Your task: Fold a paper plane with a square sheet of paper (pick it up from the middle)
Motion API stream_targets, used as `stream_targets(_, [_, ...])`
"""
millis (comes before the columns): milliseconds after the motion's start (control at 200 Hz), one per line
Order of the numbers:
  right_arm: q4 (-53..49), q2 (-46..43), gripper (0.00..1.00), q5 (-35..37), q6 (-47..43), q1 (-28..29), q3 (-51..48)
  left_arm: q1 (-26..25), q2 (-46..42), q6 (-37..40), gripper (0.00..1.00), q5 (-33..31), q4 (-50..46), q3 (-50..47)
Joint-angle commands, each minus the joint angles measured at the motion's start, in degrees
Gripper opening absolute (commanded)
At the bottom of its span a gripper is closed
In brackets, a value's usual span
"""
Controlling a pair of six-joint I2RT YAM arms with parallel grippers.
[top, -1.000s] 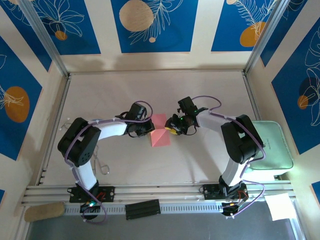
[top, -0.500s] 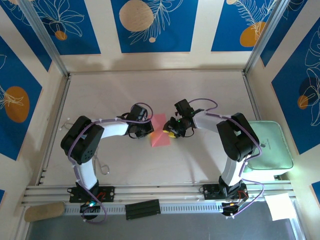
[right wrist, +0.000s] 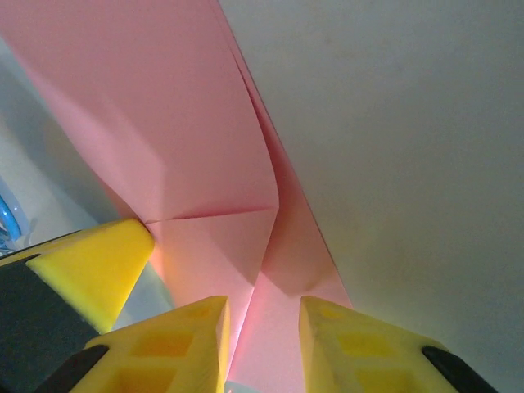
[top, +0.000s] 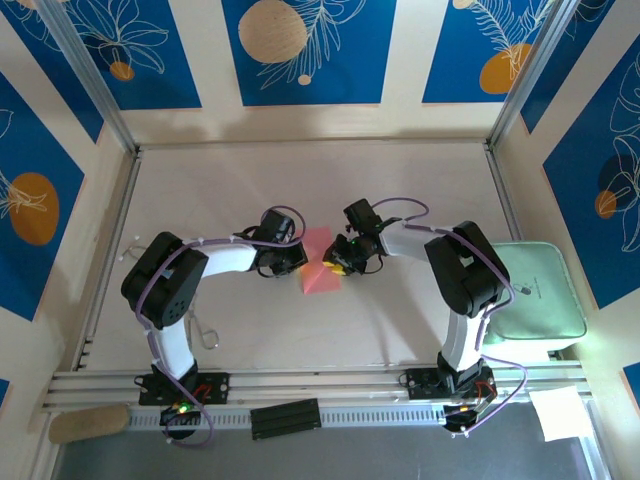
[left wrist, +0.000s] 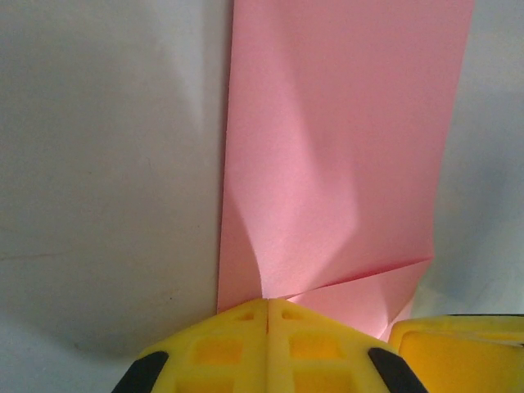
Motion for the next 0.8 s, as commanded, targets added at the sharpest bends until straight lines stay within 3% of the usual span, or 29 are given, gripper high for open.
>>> stream_targets(0, [-0.36, 1.11, 0.29, -1.34, 0.56, 0.66, 1.4, -0.24, 1.16, -0.73, 0.02, -1.9, -2.48, -1.86])
stream_targets(530, [2.49, -0.43, 0.24, -0.69, 0.17, 1.0, -0.07, -0.22, 1.17, -1.02, 0.02, -2.07, -2.46, -2.17])
stream_targets(795, [3.92, 1.9, 0.25, -3.71, 0.34, 1.02, 0.88, -0.23, 0.98, -1.01, 0.02, -1.98, -2.59, -2.07])
